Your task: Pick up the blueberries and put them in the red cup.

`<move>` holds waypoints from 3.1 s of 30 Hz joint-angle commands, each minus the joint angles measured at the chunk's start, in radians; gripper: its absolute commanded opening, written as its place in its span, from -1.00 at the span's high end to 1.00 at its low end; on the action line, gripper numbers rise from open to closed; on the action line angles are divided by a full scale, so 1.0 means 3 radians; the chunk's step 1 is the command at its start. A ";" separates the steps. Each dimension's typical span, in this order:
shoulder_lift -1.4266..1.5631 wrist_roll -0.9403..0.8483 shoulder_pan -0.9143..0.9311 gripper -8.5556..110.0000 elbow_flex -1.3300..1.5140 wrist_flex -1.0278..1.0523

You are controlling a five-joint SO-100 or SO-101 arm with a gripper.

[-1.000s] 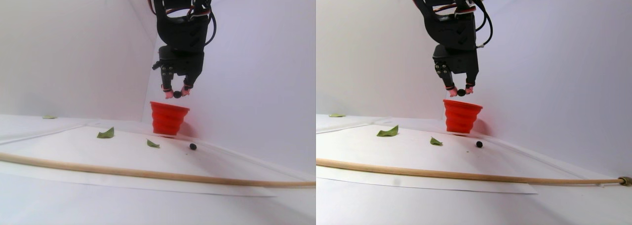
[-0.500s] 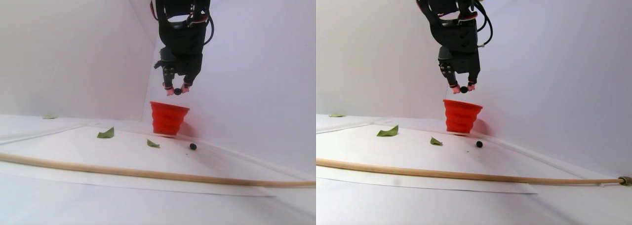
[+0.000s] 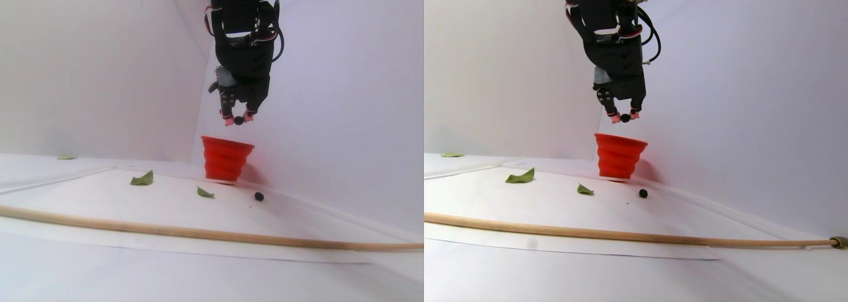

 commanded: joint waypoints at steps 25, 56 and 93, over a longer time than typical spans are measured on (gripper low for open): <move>-0.0552 -0.0026 0.0143 0.58 -0.1324 -0.0240; -0.0383 0.0133 0.0133 0.54 -0.1278 -0.0281; 0.0322 0.0562 0.0496 0.55 0.0020 -0.0608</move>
